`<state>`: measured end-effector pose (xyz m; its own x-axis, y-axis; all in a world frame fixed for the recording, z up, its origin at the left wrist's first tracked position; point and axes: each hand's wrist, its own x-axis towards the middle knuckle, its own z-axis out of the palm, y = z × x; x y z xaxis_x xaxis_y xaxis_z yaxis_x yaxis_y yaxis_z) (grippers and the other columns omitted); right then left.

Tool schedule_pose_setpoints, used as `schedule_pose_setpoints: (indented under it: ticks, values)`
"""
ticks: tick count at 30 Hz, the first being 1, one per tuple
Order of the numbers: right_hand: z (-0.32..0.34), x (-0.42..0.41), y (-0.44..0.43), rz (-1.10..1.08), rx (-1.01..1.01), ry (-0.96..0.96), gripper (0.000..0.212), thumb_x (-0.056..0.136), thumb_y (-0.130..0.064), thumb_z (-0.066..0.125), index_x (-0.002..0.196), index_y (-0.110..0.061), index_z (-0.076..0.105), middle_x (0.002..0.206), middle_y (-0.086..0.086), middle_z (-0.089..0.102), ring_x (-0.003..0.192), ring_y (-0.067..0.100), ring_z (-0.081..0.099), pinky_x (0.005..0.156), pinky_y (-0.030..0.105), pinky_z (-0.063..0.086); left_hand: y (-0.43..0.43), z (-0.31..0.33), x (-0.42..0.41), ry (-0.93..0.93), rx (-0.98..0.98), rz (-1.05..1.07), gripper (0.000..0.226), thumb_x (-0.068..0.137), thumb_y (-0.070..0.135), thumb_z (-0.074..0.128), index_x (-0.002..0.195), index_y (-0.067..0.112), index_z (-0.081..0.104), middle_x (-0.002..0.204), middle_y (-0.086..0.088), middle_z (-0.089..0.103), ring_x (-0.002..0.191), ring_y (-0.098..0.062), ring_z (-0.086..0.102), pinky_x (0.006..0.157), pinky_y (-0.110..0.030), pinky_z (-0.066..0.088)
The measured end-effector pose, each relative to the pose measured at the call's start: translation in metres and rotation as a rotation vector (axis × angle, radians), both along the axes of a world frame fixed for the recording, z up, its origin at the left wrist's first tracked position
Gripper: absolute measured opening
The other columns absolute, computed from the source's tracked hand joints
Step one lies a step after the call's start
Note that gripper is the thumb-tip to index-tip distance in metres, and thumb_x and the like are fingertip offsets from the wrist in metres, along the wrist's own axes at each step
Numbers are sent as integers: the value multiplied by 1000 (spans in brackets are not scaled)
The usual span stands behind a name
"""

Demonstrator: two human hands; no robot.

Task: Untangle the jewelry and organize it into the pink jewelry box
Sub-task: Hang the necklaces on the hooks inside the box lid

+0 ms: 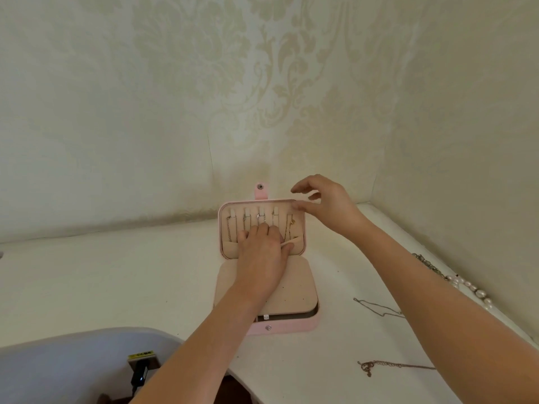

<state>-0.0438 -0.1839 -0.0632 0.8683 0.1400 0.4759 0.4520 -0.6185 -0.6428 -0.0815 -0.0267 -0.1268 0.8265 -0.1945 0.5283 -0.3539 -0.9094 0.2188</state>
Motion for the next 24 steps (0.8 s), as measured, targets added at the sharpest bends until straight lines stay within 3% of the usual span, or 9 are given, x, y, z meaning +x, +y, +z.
schedule_pose_setpoints:
  ticks: [3, 7, 13, 16, 21, 24]
  values:
    - [-2, 3, 0, 60, -41, 194, 51, 70, -23, 81, 116, -21, 60, 103, -7, 62, 93, 8, 60, 82, 17, 48, 0, 0, 0, -11, -8, 1, 29, 92, 40, 50, 99, 14, 60, 103, -4, 59, 100, -24, 50, 85, -34, 25]
    - [-2, 6, 7, 32, -127, 147, 35, 76, -20, 75, 110, -16, 67, 93, -7, 65, 75, 0, 56, 66, 6, 42, 0, -1, 1, -23, -12, 0, 27, 91, 38, 52, 95, 13, 60, 98, -5, 60, 96, -26, 52, 83, -36, 27]
    - [8, 16, 8, 43, 107, 385, 17, 72, -7, 77, 81, -19, 69, 73, 4, 64, 71, 17, 58, 67, 28, 46, 0, -4, 3, -28, -15, -9, 29, 90, 38, 53, 97, 12, 61, 100, -5, 59, 97, -25, 52, 85, -36, 29]
    - [13, 20, 13, 42, 180, 489, 19, 72, 5, 72, 76, -13, 66, 68, 2, 64, 67, 16, 60, 65, 25, 49, 1, -5, 4, -43, -24, -18, 26, 88, 36, 57, 92, 10, 61, 95, -7, 60, 93, -27, 54, 81, -37, 30]
    - [12, 20, 7, 50, 221, 636, 15, 76, 1, 71, 88, -8, 67, 79, 4, 66, 70, 12, 64, 64, 17, 55, 1, -7, 4, -78, -23, -36, 21, 87, 32, 57, 86, 11, 60, 89, -6, 59, 86, -26, 53, 79, -36, 30]
    - [8, 14, -5, 74, 183, 622, 29, 79, -10, 73, 107, -7, 66, 92, 7, 68, 81, 15, 65, 75, 21, 56, 1, -5, 5, -24, -13, -36, 22, 91, 33, 51, 93, 13, 59, 96, -4, 57, 92, -24, 50, 82, -36, 29]
